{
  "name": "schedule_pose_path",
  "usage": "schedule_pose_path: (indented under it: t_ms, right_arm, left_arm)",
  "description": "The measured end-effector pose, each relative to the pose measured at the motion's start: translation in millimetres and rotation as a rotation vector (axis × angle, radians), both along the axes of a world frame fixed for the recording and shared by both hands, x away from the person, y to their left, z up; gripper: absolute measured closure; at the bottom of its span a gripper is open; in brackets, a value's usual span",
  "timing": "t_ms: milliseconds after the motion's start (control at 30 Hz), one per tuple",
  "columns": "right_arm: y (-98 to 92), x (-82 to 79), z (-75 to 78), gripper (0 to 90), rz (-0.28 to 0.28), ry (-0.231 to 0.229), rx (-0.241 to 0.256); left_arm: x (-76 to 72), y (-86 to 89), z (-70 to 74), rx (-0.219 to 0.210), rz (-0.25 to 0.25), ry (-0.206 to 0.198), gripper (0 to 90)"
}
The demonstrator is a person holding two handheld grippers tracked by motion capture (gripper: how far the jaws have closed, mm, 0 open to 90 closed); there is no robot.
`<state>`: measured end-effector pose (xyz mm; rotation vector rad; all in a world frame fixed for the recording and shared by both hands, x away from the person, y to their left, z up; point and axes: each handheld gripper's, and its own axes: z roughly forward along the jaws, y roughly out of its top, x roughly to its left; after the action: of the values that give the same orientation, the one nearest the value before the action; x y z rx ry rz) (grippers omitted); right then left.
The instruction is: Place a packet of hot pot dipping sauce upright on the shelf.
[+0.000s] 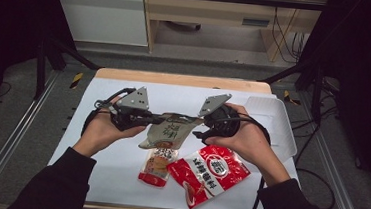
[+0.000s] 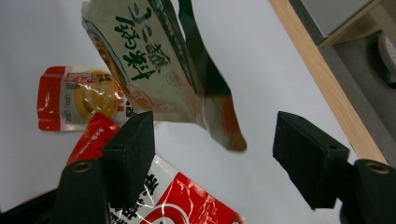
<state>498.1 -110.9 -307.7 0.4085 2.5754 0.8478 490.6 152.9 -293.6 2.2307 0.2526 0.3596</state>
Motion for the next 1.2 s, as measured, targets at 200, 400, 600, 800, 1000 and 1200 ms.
schedule_pose_path:
  t_ms: [200,400,600,800,1000,1200]
  right_arm:
    - [8.6,2.2,-3.8,45.7,0.05,0.028,-0.024]
    - [17.0,0.4,-8.3,63.6,0.089,0.039,-0.055]
    - [19.3,1.4,-6.2,84.7,0.094,0.052,-0.032]
    - [22.3,0.3,-2.8,90.0,0.102,0.053,-0.051]
    - [24.2,3.7,2.2,90.0,0.07,0.034,-0.102]
    - [17.2,10.3,10.4,90.0,0.056,0.008,-0.165]
  left_arm:
    - [-2.1,-6.4,-1.3,0.003,-0.015,0.0,90.0]
    - [-4.4,-7.6,-1.6,-0.004,-0.027,-0.001,90.0]
    - [-4.4,-3.7,-4.2,-0.026,-0.021,0.009,90.0]
    - [-2.7,0.1,-8.9,-0.059,-0.002,0.025,90.0]
    - [-0.5,5.2,-17.9,-0.054,0.049,0.01,61.6]
    - [-7.0,21.1,-33.9,-0.086,0.121,0.001,39.1]
